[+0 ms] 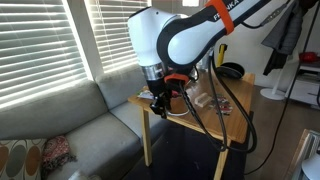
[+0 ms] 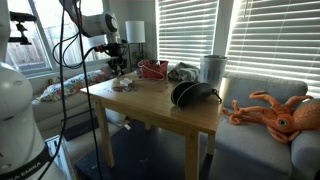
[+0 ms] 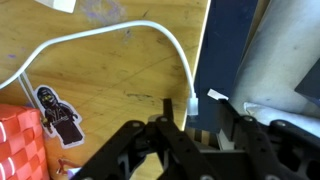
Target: Pick up the usb connector part of the white charging cable and put it nicely in the red basket
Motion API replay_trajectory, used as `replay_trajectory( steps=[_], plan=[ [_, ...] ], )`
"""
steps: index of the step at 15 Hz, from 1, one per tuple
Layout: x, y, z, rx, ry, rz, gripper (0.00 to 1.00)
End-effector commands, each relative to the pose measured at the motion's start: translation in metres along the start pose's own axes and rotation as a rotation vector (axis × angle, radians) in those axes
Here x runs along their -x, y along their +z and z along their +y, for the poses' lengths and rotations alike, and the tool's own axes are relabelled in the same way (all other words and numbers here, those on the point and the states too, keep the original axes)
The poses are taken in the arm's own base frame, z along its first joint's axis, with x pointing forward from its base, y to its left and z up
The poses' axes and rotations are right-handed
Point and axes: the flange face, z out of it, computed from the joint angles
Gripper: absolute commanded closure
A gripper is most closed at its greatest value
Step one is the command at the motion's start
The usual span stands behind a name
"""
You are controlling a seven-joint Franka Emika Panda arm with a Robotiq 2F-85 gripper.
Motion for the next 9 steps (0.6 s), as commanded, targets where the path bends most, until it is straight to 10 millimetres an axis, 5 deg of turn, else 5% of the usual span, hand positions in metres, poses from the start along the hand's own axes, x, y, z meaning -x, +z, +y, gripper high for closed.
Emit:
replay_trajectory(
  steps=[1,4,6,9],
  plan=[
    [0.0011,-0.0097,-0.0068,-0.026,0.028,-0.055,0.48],
    [0.0006,-0.0091,-0.0046,-0.019,0.040,-0.066,0.73],
    [-0.0004,-0.0057,-0.0024,-0.014,0.051,-0.072,0.74],
    [-0.0012,-0.0008,-0.0001,-0.005,0.063,-0.087,0.61]
  ],
)
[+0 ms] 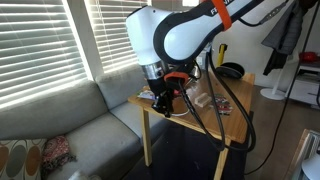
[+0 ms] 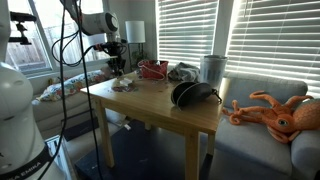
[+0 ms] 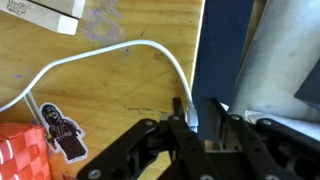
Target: Pick up the usb connector part of the white charging cable and put it nicely in the red basket
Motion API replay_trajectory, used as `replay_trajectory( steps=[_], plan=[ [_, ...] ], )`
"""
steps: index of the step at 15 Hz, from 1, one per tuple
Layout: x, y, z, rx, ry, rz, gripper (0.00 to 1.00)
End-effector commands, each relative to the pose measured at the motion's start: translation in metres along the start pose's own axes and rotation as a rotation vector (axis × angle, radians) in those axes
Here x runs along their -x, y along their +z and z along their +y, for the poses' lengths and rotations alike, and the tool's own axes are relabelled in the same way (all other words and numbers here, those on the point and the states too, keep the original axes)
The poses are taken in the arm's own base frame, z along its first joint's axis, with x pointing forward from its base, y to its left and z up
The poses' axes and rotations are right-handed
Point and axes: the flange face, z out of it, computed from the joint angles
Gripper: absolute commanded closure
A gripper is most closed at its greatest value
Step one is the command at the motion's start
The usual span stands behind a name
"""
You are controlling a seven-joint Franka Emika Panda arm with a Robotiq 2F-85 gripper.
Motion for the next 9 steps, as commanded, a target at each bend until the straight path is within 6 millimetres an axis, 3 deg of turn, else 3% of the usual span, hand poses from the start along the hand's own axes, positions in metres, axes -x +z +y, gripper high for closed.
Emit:
replay_trajectory(
  steps=[1,3,6,9],
  plan=[
    [-0.004,0.002,-0.001,0.004,0.026,-0.031,0.61],
    [-0.005,0.002,-0.001,0.005,0.027,-0.032,0.62],
    [-0.005,-0.001,-0.002,0.012,0.022,-0.021,0.88],
    [-0.007,-0.008,-0.003,0.017,0.015,-0.013,0.94]
  ],
)
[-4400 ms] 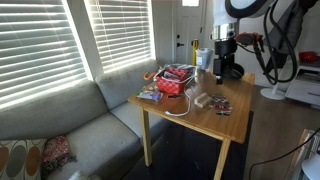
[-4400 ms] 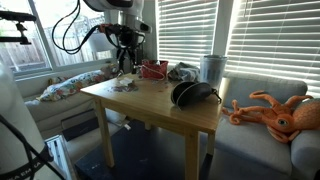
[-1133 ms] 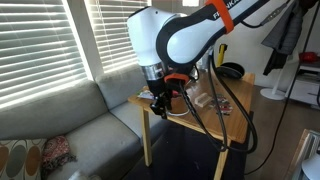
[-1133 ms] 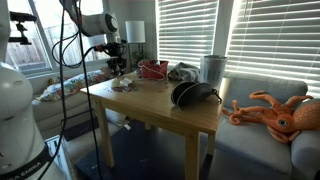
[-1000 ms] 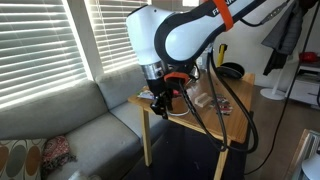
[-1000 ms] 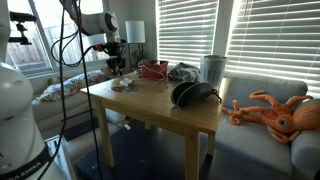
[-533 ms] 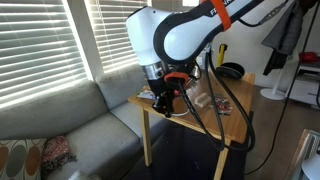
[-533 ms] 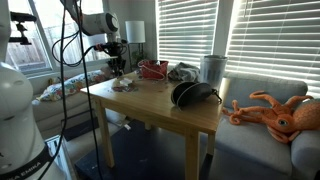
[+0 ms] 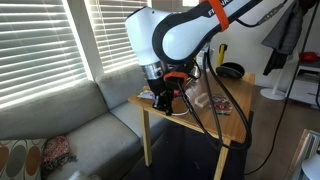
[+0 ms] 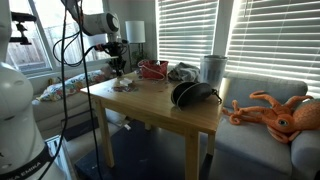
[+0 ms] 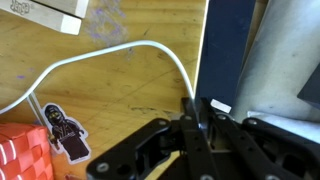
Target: Pick up the usb connector part of the white charging cable and put it nicely in the red basket
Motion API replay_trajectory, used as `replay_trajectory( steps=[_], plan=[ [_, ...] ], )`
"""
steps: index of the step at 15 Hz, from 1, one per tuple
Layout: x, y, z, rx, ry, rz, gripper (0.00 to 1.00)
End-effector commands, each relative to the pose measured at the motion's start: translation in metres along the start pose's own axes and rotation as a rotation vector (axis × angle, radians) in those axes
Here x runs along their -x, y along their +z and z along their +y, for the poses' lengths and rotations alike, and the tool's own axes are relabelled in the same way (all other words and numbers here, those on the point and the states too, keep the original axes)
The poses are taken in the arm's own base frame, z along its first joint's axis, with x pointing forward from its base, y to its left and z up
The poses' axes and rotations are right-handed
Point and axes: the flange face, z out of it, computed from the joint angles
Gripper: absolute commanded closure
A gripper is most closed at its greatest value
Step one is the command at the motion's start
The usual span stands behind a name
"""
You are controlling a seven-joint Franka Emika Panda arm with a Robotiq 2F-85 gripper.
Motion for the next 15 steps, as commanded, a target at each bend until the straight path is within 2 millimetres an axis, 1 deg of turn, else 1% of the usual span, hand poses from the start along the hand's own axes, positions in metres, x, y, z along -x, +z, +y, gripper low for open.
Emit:
replay_trajectory(
  steps=[1,4,7,12,14,15],
  plan=[
    [-0.003,-0.011,-0.007,0.018,0.005,-0.004,0.90],
    [0.003,-0.025,-0.007,0.043,0.012,-0.005,0.90],
    [0.022,-0.055,0.002,0.125,0.063,-0.030,0.90],
    [0.060,-0.116,0.033,0.322,0.119,-0.008,0.91],
    [0.075,-0.141,0.052,0.405,0.129,0.034,0.91],
    [0.081,-0.150,0.061,0.435,0.138,0.058,0.91]
  ],
)
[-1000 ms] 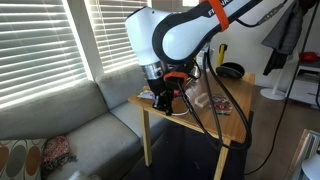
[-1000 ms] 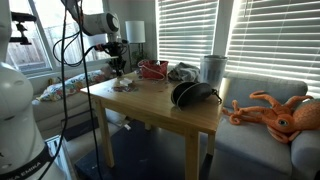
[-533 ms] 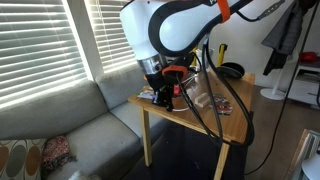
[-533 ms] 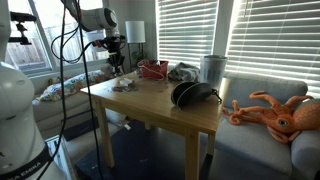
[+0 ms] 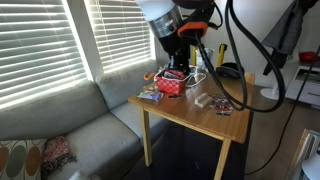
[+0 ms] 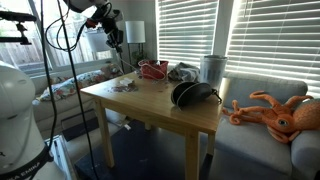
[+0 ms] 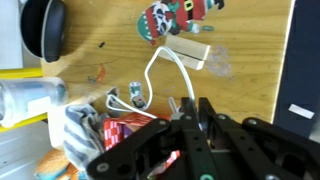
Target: Pick up the usb connector part of the white charging cable and put it nicely in the red basket
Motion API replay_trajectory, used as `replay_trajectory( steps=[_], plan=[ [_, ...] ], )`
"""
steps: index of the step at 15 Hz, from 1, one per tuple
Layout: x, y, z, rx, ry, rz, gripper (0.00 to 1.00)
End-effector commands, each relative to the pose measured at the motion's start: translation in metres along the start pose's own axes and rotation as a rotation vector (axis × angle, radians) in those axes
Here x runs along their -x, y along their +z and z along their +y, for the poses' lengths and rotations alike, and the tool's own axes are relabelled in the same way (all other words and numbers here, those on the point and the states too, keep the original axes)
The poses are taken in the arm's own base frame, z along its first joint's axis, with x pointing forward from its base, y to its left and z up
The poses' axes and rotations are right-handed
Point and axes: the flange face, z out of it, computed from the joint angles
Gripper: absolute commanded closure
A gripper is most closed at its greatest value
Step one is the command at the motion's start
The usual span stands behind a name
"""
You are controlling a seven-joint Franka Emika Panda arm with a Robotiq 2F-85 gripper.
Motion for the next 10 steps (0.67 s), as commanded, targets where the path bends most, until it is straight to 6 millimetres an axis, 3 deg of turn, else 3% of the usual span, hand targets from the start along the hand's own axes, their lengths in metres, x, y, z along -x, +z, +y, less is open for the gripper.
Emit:
replay_trajectory(
  steps=[1,2,5,8,10],
  plan=[
    [0.023,-0.022,0.041,0.082,0.022,0.061,0.92],
    [0.010,-0.018,0.022,0.049,0.024,0.039,0.89],
    [0.017,-0.028,0.040,0.050,0.034,0.060,0.89],
    [0.018,-0.023,0.038,0.056,0.030,0.052,0.90],
    [0.012,-0.028,0.067,0.111,0.137,0.115,0.90]
  ],
)
